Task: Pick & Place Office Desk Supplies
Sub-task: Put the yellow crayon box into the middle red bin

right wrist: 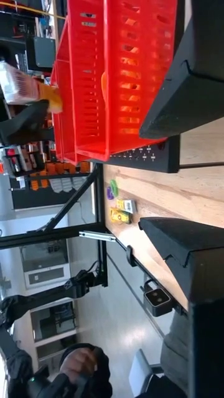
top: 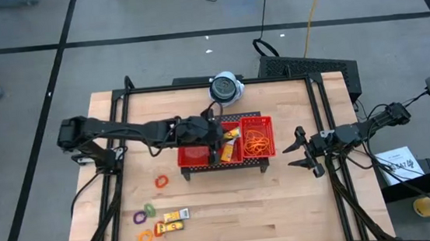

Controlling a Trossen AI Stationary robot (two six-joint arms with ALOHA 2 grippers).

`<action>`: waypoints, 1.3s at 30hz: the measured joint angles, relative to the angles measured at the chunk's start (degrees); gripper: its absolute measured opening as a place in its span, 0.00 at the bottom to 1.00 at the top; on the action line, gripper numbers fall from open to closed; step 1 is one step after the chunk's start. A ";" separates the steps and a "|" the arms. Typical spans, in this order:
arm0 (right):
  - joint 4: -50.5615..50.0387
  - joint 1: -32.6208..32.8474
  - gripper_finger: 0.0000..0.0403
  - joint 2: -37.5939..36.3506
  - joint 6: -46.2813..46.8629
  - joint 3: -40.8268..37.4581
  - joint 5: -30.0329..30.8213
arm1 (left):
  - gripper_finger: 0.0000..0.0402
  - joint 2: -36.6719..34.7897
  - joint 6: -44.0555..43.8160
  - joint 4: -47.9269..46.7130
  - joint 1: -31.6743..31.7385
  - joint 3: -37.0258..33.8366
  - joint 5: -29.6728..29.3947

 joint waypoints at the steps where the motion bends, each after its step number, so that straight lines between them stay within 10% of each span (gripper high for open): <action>1: 0.04 0.01 0.51 0.00 0.00 0.01 0.00 | 0.27 0.07 0.02 -0.47 0.00 0.00 -0.10; 30: 0.10 0.01 0.51 0.00 0.00 0.00 -0.02 | 0.27 0.05 -12.76 -4.57 0.24 0.00 -4.37; 39: 0.12 0.00 0.51 0.00 -0.01 0.00 -0.02 | 0.50 0.03 -14.62 -4.58 0.78 0.00 -4.30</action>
